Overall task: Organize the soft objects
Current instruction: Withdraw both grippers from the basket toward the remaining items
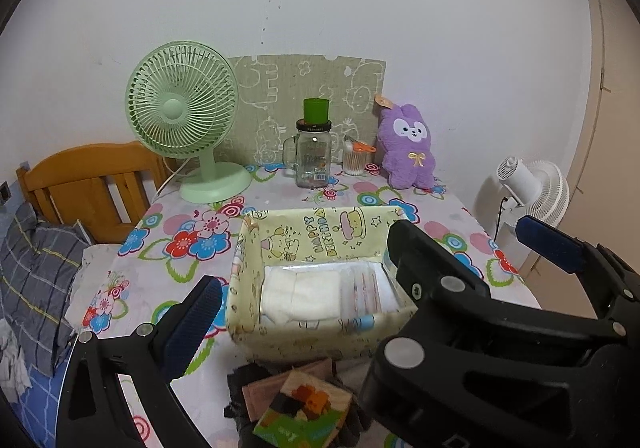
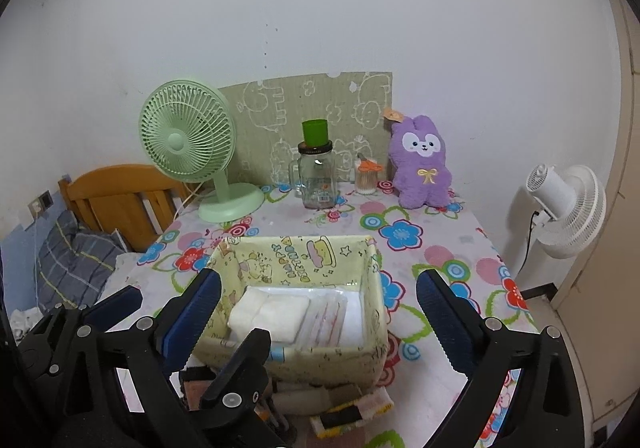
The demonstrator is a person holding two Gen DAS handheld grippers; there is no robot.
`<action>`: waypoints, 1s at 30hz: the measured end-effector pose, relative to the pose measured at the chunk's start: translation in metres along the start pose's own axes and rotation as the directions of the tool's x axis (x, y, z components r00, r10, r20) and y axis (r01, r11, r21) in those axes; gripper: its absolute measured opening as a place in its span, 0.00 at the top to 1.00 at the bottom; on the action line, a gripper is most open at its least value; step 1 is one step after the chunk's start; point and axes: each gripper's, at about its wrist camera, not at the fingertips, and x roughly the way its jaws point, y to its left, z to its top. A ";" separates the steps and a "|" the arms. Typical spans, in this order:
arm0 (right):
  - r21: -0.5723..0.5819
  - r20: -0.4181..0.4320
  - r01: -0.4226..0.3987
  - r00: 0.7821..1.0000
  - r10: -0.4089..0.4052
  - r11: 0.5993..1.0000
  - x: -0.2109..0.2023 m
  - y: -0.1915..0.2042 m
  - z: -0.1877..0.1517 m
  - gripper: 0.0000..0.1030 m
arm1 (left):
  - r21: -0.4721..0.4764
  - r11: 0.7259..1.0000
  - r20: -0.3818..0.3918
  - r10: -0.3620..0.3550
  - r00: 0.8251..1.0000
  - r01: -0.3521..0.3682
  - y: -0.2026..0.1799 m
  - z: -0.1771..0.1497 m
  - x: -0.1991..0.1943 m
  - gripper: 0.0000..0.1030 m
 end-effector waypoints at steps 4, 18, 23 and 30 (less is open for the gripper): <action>0.002 0.009 -0.005 1.000 0.005 1.000 -0.011 -0.001 -0.008 0.03 | 0.004 1.000 0.009 0.003 1.000 -0.003 -0.003 -0.008 -0.010 0.00; 0.002 0.025 -0.026 0.999 0.026 1.000 -0.043 -0.005 -0.039 0.03 | 0.016 1.000 0.031 0.008 0.999 -0.009 -0.016 -0.041 -0.037 0.00; -0.001 0.018 -0.038 0.999 0.038 0.999 -0.048 -0.006 -0.049 0.03 | 0.019 1.000 0.030 0.009 1.000 -0.010 -0.019 -0.050 -0.042 0.00; -0.009 0.030 -0.040 0.999 0.040 0.999 -0.051 -0.007 -0.062 0.03 | 0.040 0.999 0.037 0.026 0.999 -0.028 -0.020 -0.061 -0.043 0.00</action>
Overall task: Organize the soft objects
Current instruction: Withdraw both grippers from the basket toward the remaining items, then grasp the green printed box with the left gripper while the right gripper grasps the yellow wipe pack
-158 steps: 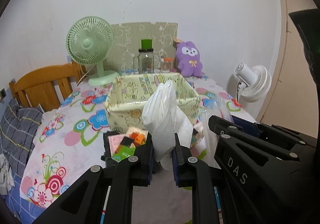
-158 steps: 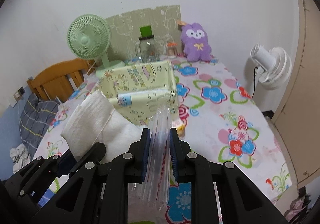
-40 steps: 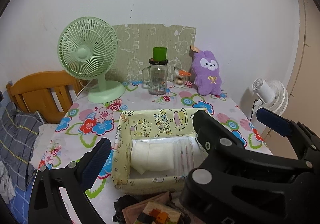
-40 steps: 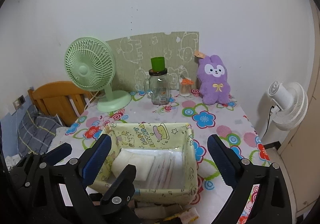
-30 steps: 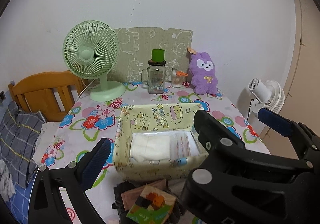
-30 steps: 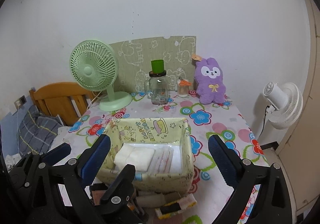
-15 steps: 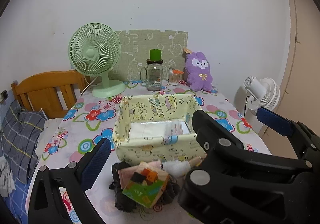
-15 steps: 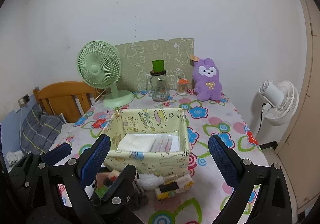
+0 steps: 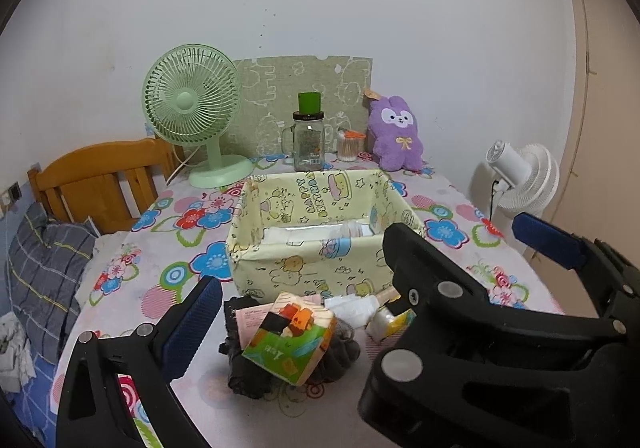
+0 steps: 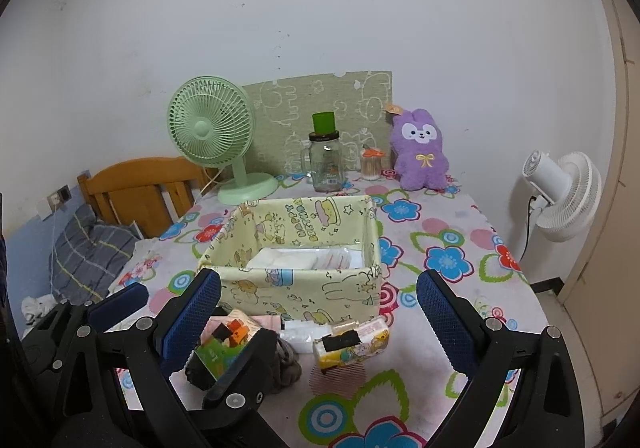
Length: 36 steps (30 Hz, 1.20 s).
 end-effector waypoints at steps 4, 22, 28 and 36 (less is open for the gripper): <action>-0.007 -0.017 0.001 1.000 -0.001 1.000 0.003 0.001 -0.008 0.03 | 0.021 1.000 0.004 0.012 1.000 -0.012 0.000 -0.007 0.001 0.00; 0.044 -0.102 -0.039 0.994 0.044 0.998 0.043 0.001 -0.032 0.03 | 0.005 1.000 -0.093 0.014 0.996 -0.014 0.015 -0.032 0.040 0.00; 0.047 -0.140 -0.036 0.989 0.042 0.998 0.058 0.003 -0.039 0.03 | -0.015 1.000 -0.123 0.015 0.992 -0.017 0.023 -0.037 0.051 0.01; 0.043 -0.191 -0.029 0.981 0.037 0.999 0.076 0.004 -0.048 0.03 | -0.018 1.000 -0.171 0.015 0.985 -0.019 0.029 -0.043 0.071 0.15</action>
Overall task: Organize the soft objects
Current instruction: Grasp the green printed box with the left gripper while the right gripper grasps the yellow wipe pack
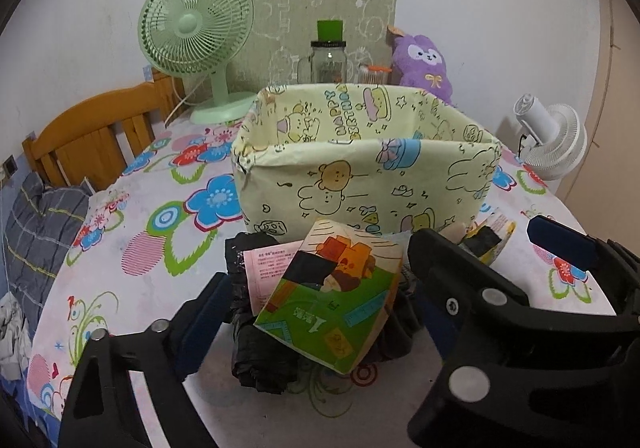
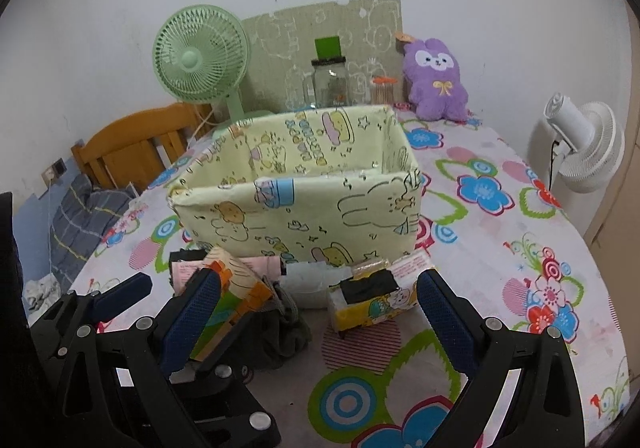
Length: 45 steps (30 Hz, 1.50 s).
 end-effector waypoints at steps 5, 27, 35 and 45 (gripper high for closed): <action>0.005 -0.018 0.009 1.000 -0.009 1.000 0.009 -0.004 0.001 0.03 | -0.005 1.000 -0.022 -0.015 1.000 0.015 -0.001 0.002 0.009 0.33; 0.075 -0.069 0.083 0.995 -0.078 0.994 0.029 -0.043 0.000 0.04 | 0.076 0.997 -0.050 -0.005 0.999 0.009 -0.041 0.009 0.017 0.44; 0.103 -0.095 0.063 0.994 -0.054 0.993 0.043 -0.051 -0.003 0.11 | 0.085 0.996 -0.071 0.018 0.997 -0.012 -0.044 0.009 0.028 0.45; 0.117 -0.111 0.061 0.993 -0.048 0.991 0.048 -0.050 -0.004 0.32 | 0.084 0.996 -0.069 0.015 0.998 -0.009 -0.044 0.009 0.030 0.45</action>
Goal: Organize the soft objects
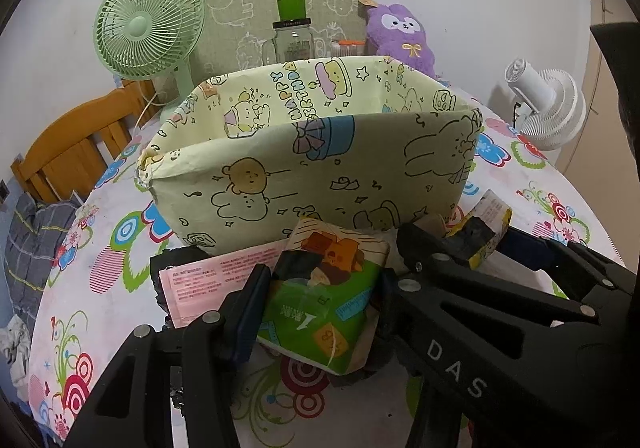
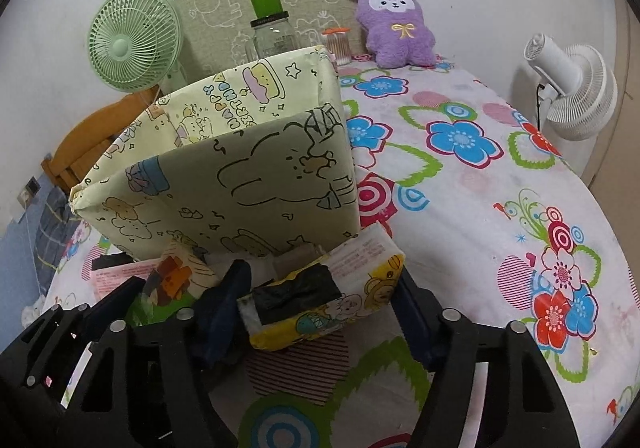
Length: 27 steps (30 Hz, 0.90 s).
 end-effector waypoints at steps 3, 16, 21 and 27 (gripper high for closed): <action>-0.005 0.006 0.003 1.000 -0.003 1.000 -0.003 0.002 0.000 0.33 | 0.002 1.000 0.007 0.001 1.000 -0.001 0.000 0.000 -0.002 0.46; -0.034 0.054 0.002 0.999 -0.001 0.999 -0.031 0.015 -0.001 0.34 | -0.007 1.000 0.056 -0.013 0.998 0.013 0.003 -0.003 -0.027 0.49; -0.037 0.081 -0.002 0.997 0.005 0.999 -0.045 0.018 -0.001 0.34 | -0.018 1.000 0.081 -0.014 0.997 0.015 0.004 -0.002 -0.038 0.49; -0.043 0.117 -0.001 0.993 0.007 0.999 -0.062 0.023 0.002 0.34 | -0.027 0.999 0.114 -0.013 0.993 0.017 0.007 0.001 -0.053 0.49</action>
